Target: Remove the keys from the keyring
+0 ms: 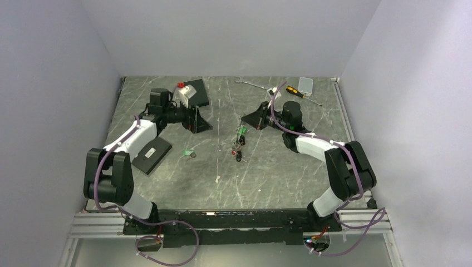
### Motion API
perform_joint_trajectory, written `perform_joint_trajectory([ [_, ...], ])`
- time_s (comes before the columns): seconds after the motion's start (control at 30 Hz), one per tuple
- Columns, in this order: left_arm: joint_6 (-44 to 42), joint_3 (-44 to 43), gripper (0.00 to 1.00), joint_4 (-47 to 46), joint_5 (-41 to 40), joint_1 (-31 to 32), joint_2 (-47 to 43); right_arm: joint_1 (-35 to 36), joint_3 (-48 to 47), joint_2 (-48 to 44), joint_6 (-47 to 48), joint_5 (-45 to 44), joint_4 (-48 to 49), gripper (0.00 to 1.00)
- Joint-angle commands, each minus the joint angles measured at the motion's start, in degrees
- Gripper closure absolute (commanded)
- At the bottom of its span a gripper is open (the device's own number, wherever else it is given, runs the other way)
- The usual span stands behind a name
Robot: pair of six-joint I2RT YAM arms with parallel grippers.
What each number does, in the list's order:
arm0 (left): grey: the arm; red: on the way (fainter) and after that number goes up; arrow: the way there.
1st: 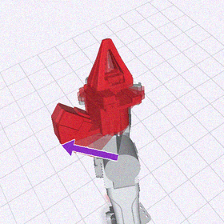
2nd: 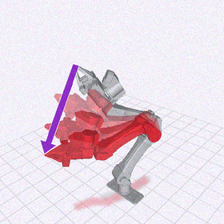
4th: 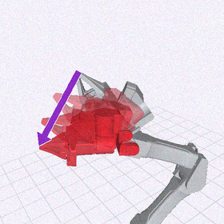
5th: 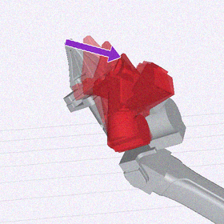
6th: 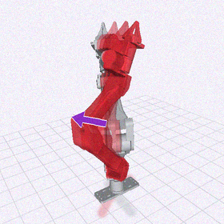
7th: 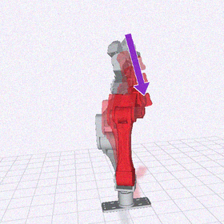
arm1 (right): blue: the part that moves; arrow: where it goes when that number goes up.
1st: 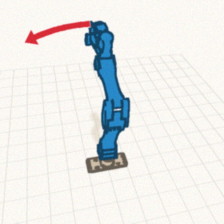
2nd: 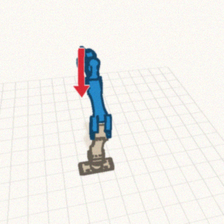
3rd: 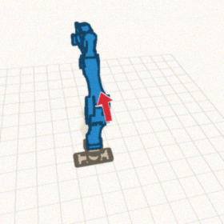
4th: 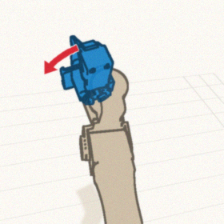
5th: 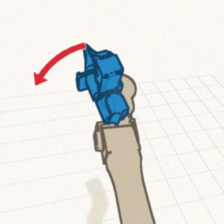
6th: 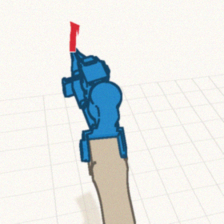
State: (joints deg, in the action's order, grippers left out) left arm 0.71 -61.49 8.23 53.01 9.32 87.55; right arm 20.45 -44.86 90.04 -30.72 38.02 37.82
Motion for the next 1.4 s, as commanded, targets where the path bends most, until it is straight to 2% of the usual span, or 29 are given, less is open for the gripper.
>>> perform_joint_trajectory([
  [0.0,1.5,7.6,0.01,-11.46,4.91,1.4,0.33,-0.14,-3.79,1.0,-1.83,-1.77,5.42,1.0],
  [0.13,0.05,13.37,0.01,-19.92,5.77,5.12,2.22,-0.15,-4.26,2.2,-2.2,-1.6,5.57,1.0],
  [0.3,-4.95,15.25,0.01,-27.3,5.16,10.03,6.02,-0.16,-4.4,2.68,-2.16,-1.46,5.45,1.0],
  [0.47,-2.41,18.22,0.0,-41.36,5.15,12.81,11.32,-0.19,-4.53,2.9,-1.99,-1.22,5.13,1.0],
  [0.7,2.99,19.39,0.03,-58.31,5.0,13.18,19.33,-0.18,-4.6,2.71,-1.87,-0.66,4.94,1.0],
  [0.9,6.28,18.6,0.13,-63.14,6.13,13.59,23.86,-0.23,-4.57,2.61,-1.7,-0.55,5.06,1.0],
  [0.97,7.58,18.58,0.2,-64.35,6.6,14.06,24.46,-0.23,-4.62,2.82,-1.71,-0.66,5.05,1.0],
  [1.37,8.2,17.11,0.41,-65.97,7.26,15.48,27.2,-0.32,-4.62,3.19,-1.8,-0.54,5.07,1.0],
])
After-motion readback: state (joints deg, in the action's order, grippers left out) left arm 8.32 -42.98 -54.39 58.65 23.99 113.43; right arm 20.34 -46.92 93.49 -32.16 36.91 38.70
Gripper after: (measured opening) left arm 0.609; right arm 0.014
